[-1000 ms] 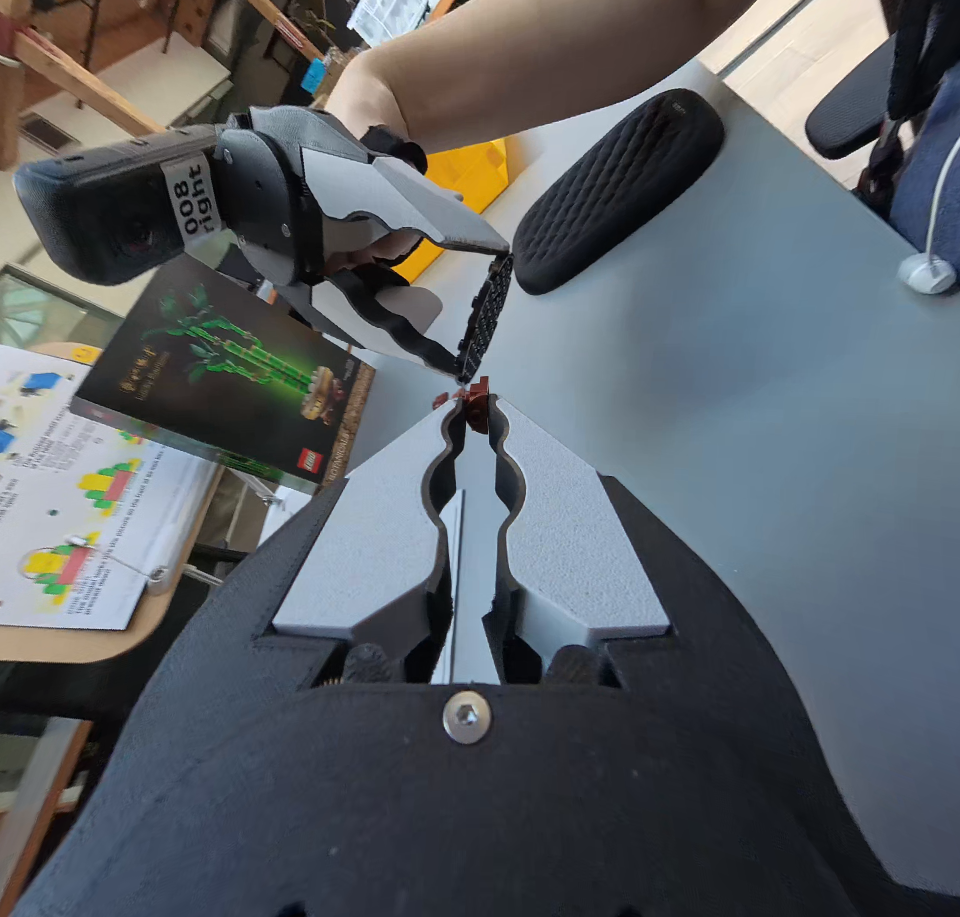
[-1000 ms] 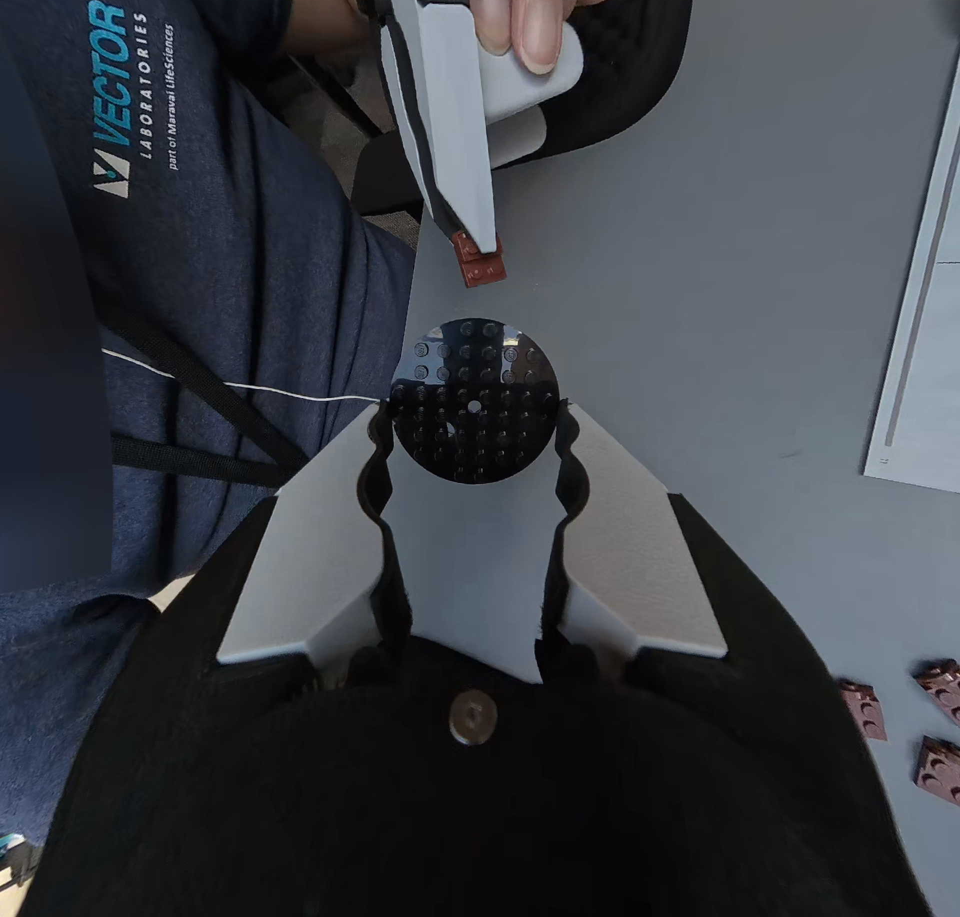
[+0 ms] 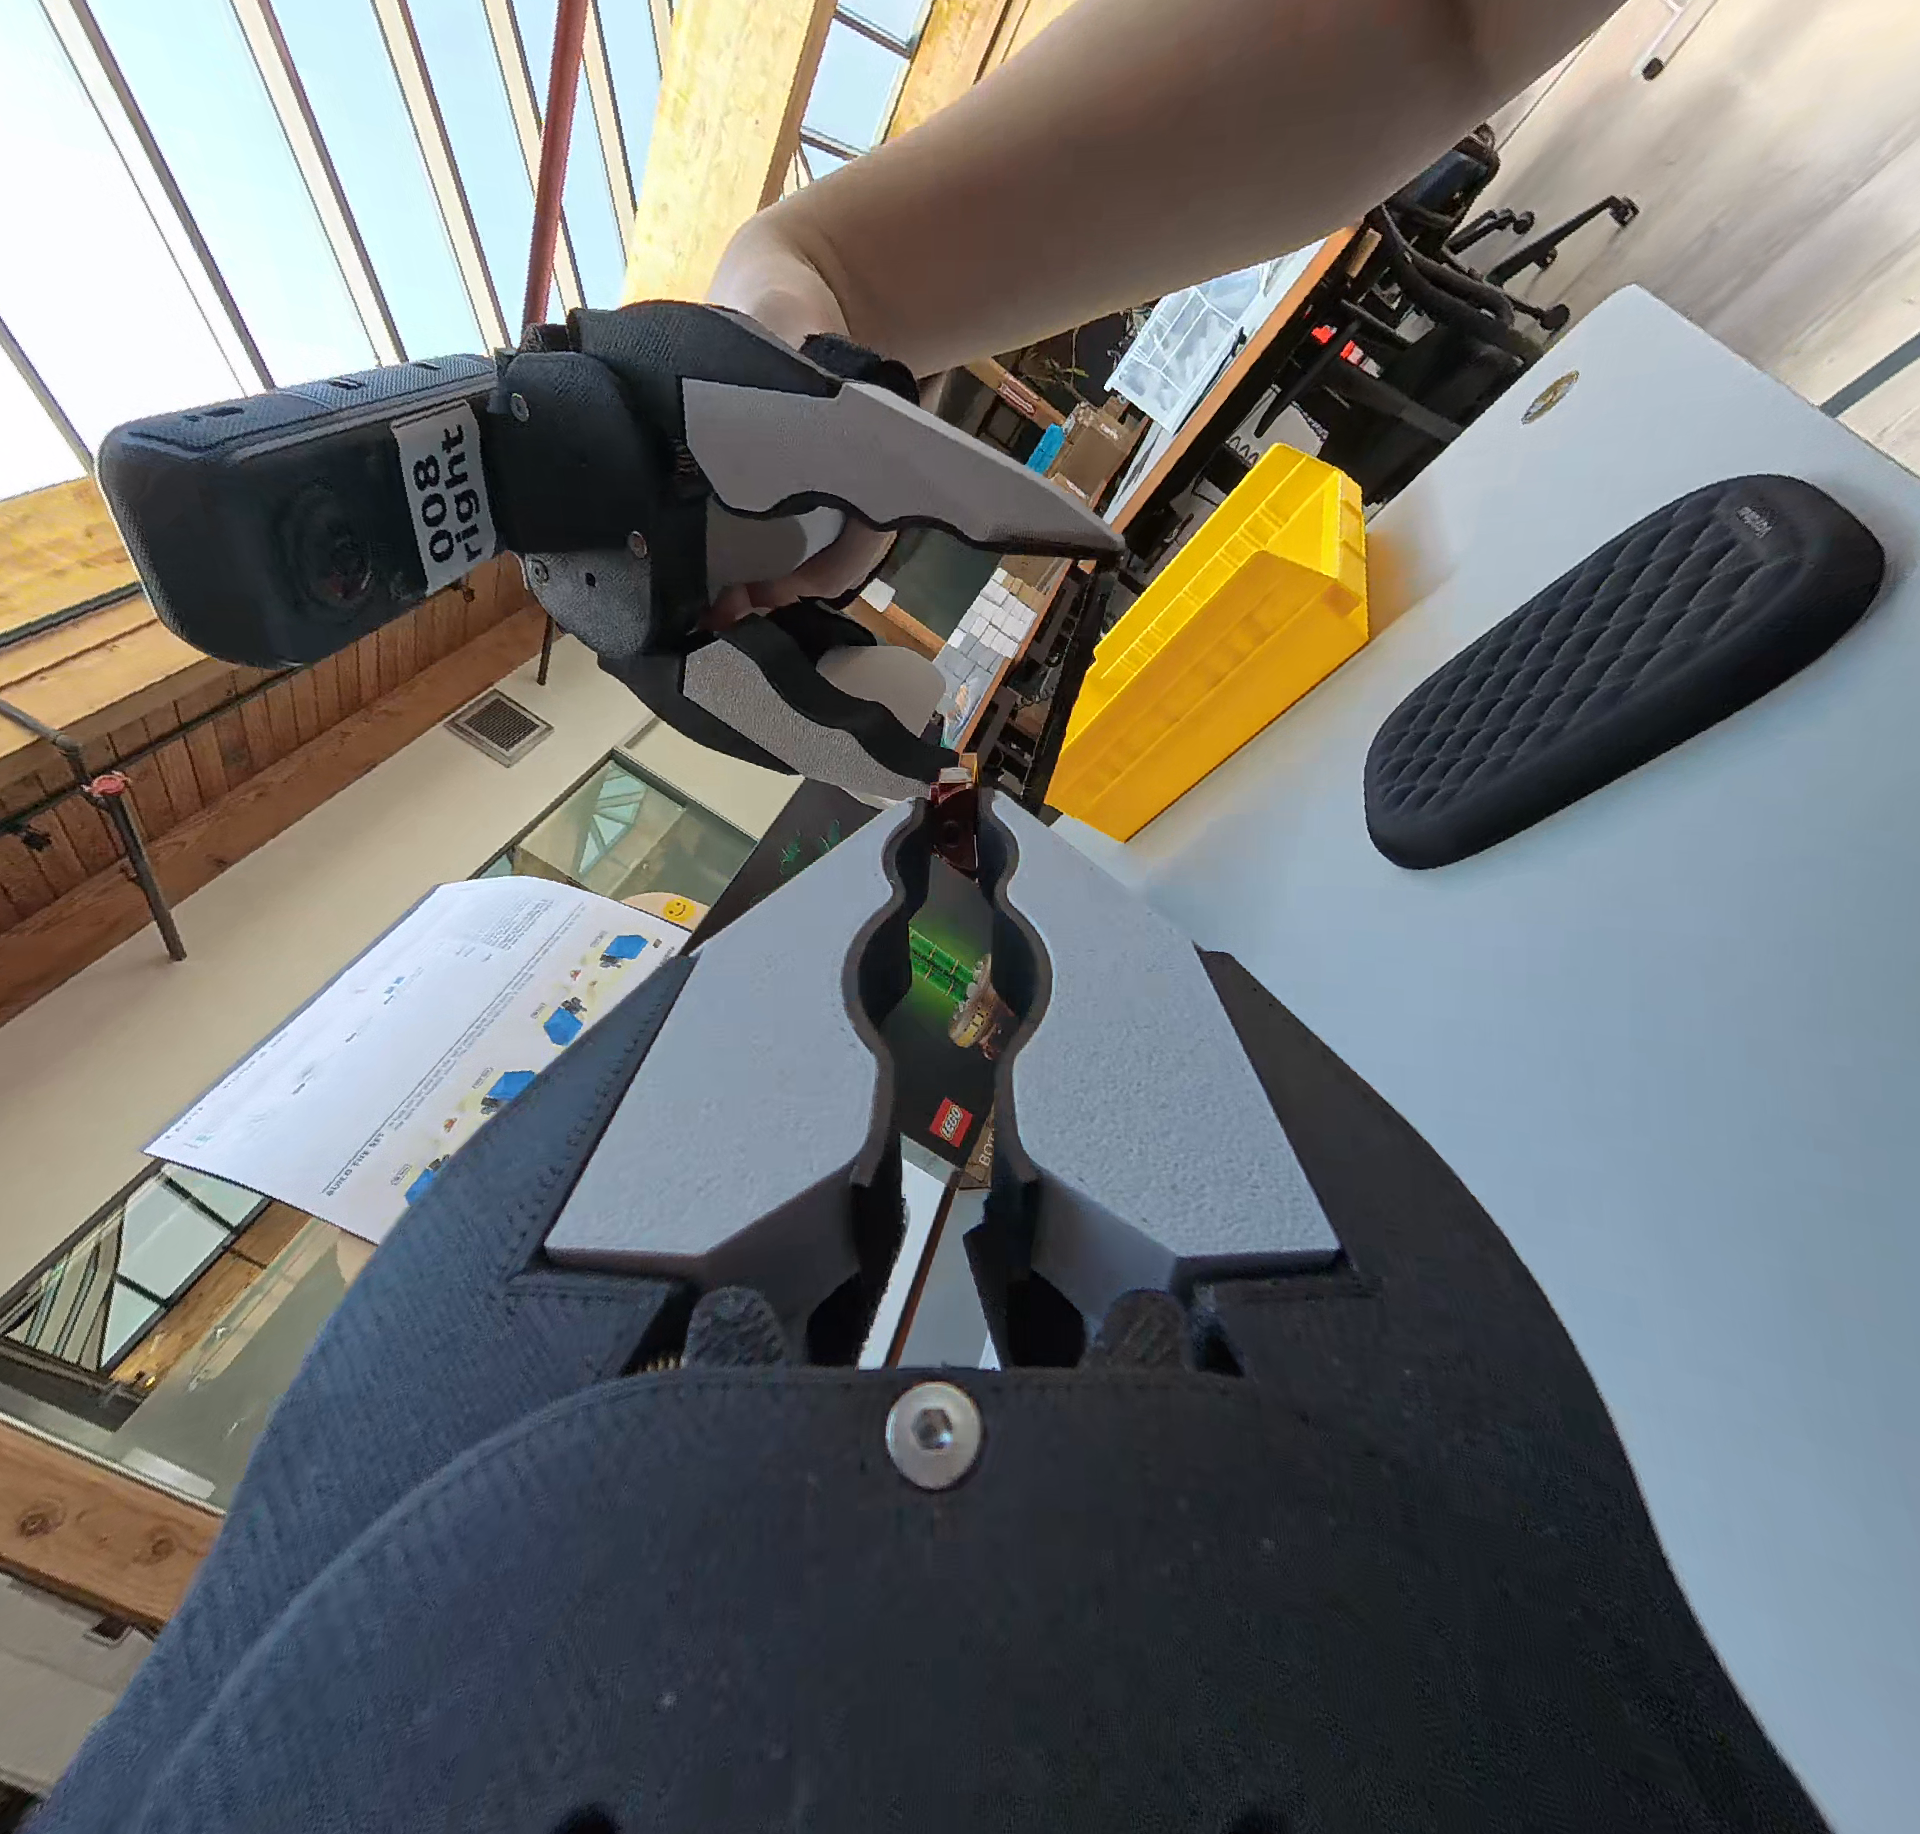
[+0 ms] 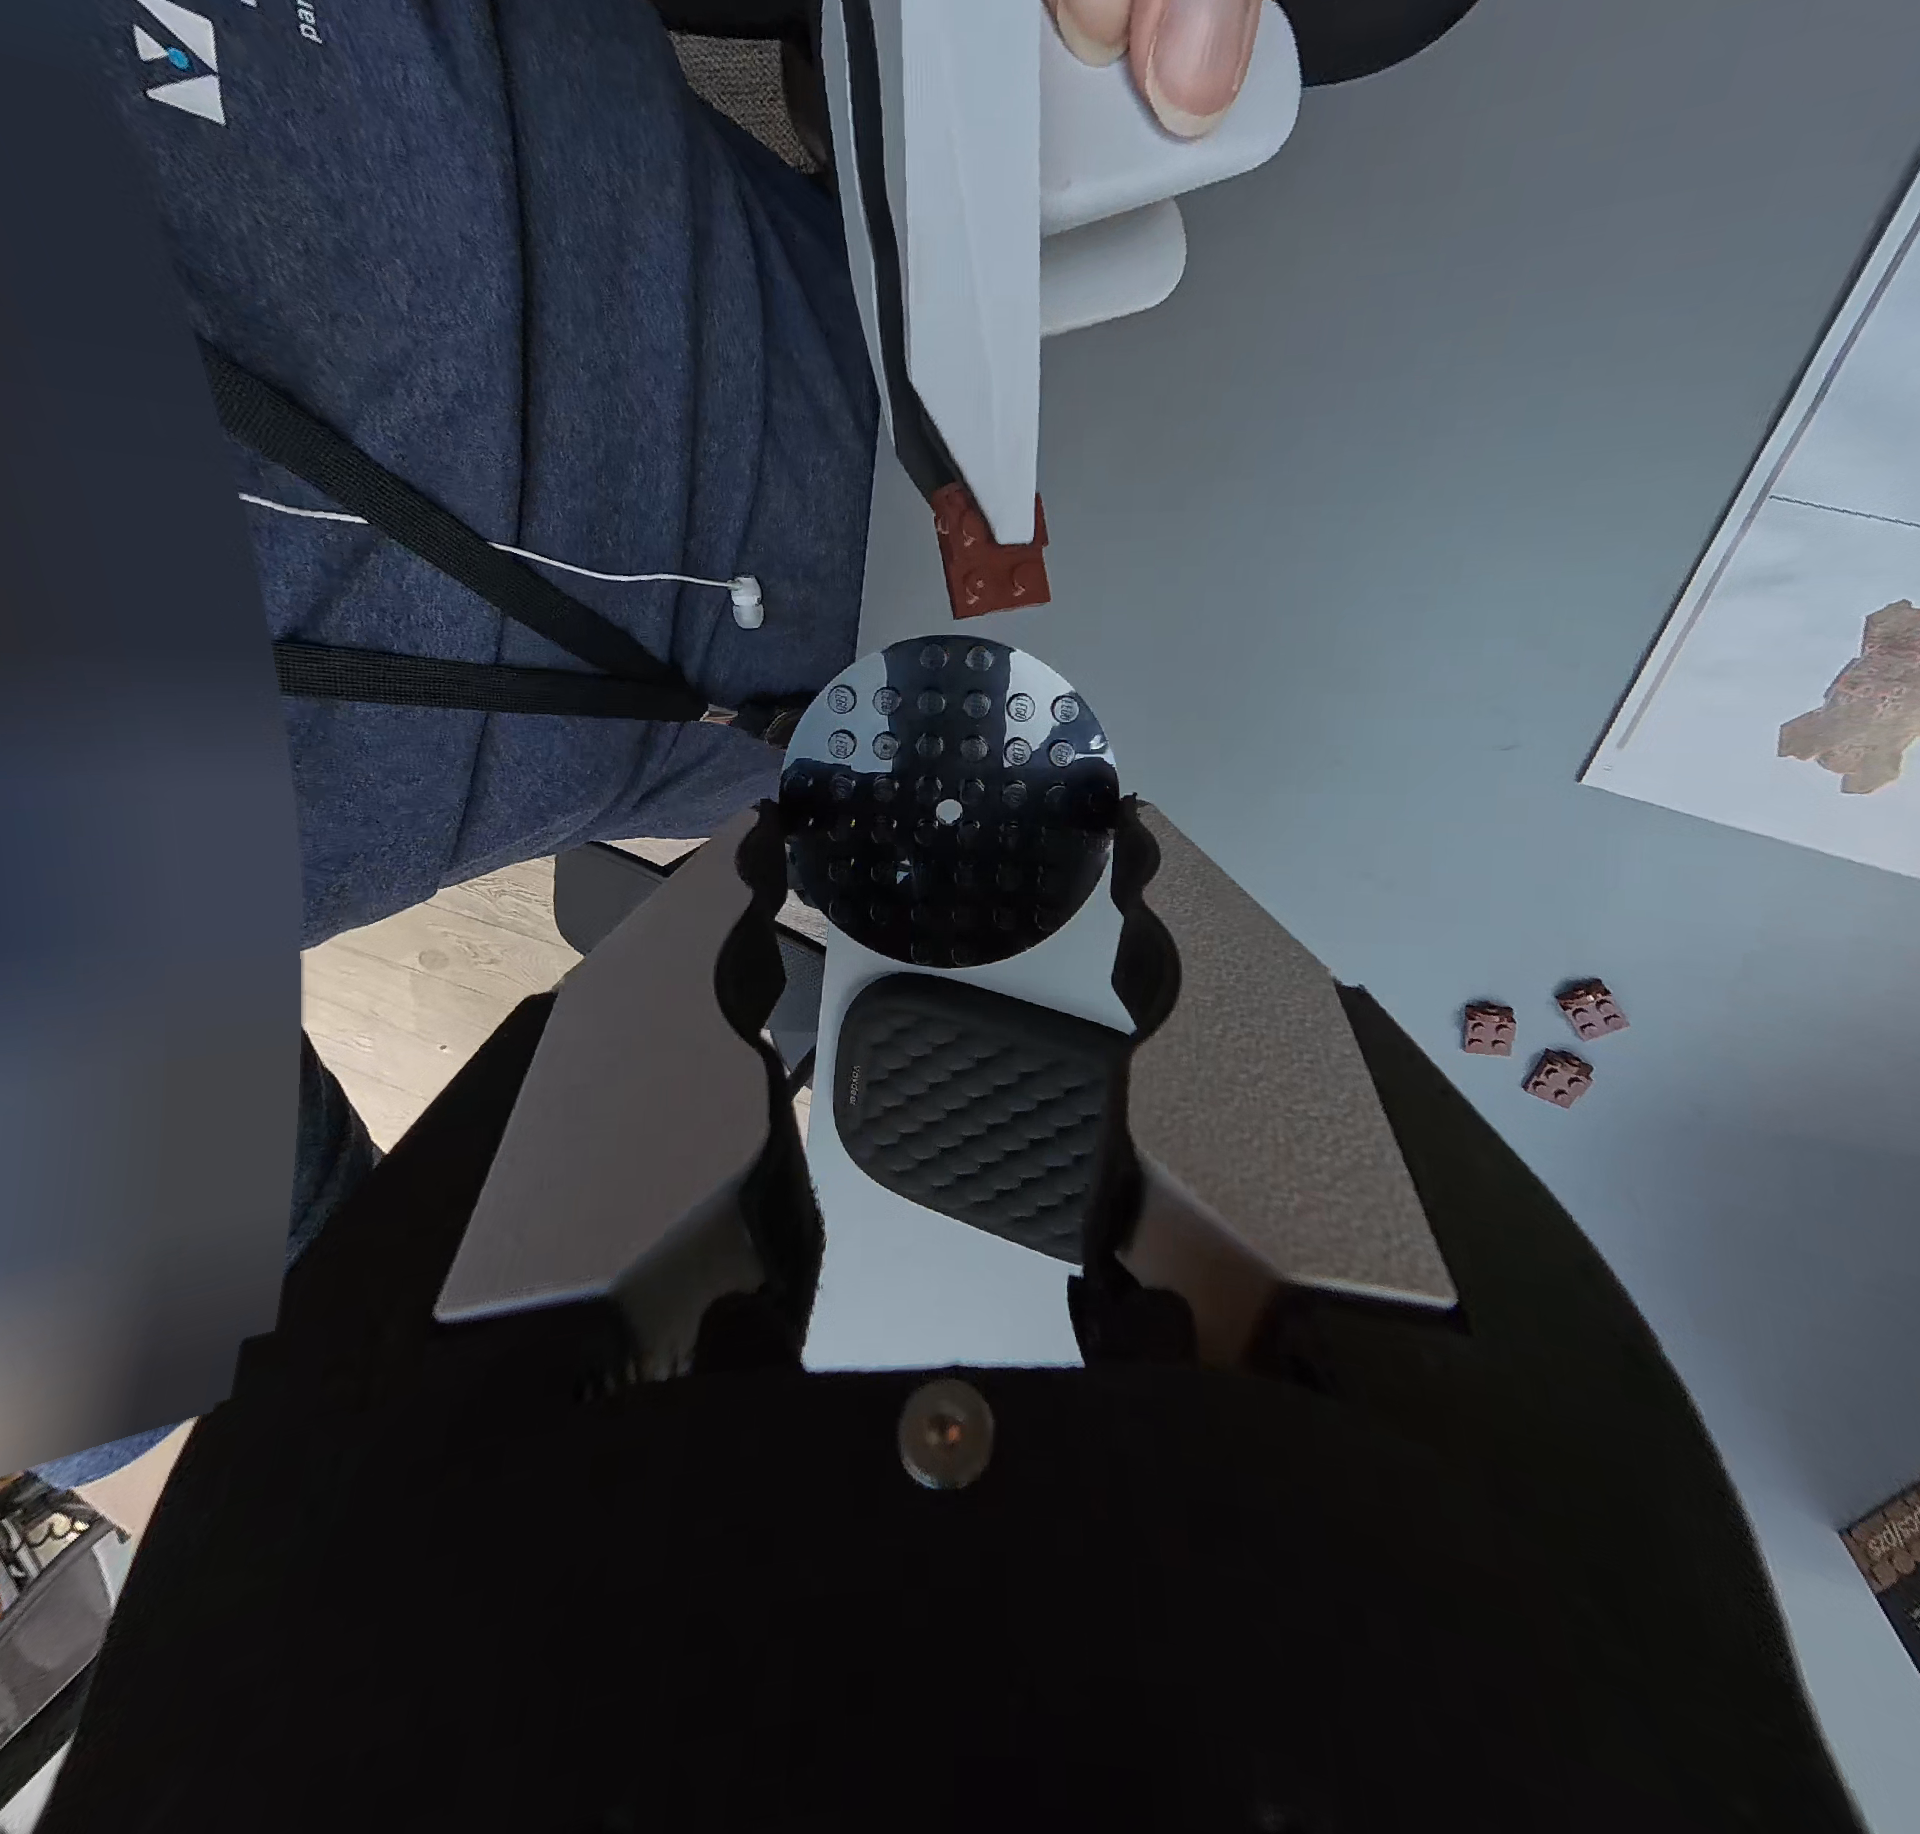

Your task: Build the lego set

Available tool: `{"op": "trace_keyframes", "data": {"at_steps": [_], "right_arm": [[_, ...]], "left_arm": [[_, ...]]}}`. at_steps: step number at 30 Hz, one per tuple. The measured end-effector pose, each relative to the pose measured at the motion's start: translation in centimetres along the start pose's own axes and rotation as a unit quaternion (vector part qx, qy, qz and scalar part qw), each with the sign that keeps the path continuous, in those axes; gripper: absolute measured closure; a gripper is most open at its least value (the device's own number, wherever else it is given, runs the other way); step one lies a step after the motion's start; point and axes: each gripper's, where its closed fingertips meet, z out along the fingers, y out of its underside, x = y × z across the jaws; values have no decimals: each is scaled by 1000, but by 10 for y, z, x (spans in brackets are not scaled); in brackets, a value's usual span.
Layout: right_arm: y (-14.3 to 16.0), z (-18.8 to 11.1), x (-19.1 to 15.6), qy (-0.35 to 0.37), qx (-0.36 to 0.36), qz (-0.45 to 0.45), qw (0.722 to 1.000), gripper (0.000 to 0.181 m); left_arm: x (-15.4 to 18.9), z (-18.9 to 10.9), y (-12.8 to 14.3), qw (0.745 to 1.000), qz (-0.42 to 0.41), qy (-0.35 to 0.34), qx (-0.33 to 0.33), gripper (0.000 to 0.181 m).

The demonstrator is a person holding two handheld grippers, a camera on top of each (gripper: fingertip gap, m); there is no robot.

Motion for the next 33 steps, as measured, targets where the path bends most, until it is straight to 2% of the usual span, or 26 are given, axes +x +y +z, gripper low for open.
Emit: {"op": "trace_keyframes", "data": {"at_steps": [6, 10, 18, 25, 33], "right_arm": [[-7, -9, -5, -20, 14, -6, 1000, 118], [-11, -19, -16, -32, -1, -38, 999, 118], [-25, -48, -40, -17, -37, -64, 997, 118], [-26, -47, -50, -15, -63, -46, 997, 118], [-24, -48, -53, -17, -110, -27, 993, 118]], "left_arm": [[8, -6, -8, 999, 42, 21, 21, 176], [4, -6, -12, 997, 73, 27, 29, 176], [-22, -2, -48, 989, 126, 6, 78, 176], [-18, 2, -65, 986, 133, -4, 101, 176], [-20, 3, -70, 985, 124, -9, 116, 175]]}}
